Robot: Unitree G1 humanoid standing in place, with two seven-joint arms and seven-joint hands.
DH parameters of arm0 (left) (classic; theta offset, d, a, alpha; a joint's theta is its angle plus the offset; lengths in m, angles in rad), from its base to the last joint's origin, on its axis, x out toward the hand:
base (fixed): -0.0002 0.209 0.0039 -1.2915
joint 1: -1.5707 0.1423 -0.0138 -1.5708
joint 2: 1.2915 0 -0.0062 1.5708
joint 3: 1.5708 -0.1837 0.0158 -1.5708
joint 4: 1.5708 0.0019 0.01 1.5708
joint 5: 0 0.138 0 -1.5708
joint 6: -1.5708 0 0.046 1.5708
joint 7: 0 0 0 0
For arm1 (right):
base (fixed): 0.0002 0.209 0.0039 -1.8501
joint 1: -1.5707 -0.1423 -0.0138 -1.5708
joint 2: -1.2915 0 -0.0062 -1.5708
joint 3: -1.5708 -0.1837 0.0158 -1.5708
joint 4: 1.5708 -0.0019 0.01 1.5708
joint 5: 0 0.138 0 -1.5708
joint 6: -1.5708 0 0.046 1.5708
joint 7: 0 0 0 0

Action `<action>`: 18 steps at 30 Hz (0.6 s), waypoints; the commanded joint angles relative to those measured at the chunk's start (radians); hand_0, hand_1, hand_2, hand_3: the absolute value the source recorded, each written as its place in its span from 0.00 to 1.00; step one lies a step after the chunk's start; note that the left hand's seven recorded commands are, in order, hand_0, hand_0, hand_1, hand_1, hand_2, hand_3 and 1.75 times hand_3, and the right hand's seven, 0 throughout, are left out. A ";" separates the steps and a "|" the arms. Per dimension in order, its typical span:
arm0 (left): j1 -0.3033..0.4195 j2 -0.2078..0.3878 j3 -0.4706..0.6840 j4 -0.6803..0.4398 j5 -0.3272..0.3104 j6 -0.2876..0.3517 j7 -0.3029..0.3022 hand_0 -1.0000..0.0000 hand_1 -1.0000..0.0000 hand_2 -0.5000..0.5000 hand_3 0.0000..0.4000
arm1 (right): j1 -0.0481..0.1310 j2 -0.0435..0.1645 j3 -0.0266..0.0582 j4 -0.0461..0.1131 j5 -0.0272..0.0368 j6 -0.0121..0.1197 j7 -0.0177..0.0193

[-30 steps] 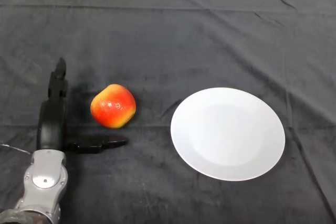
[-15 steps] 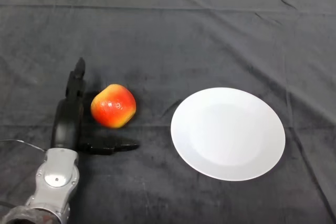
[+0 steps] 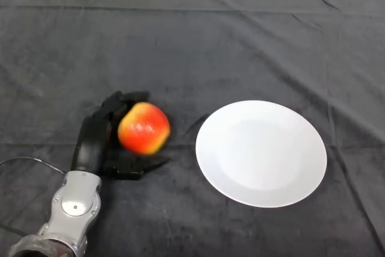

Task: Move the apple to the plate

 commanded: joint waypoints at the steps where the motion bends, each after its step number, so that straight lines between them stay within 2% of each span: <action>1: -0.038 0.017 -0.027 -0.011 -0.014 0.018 -0.002 0.00 0.01 0.49 1.00 | 0.045 0.042 0.0120 0.015 0.0036 0.014 -0.0022; 10: -0.047 0.025 -0.046 -0.016 -0.021 0.019 0.011 0.00 0.00 0.50 1.00 | 0.045 0.042 0.0119 0.015 0.0035 0.014 -0.0021; 18: -0.080 0.020 -0.054 -0.021 -0.018 -0.008 0.041 0.00 0.00 0.50 1.00 | 0.045 0.042 0.0119 0.016 0.0034 0.014 -0.0022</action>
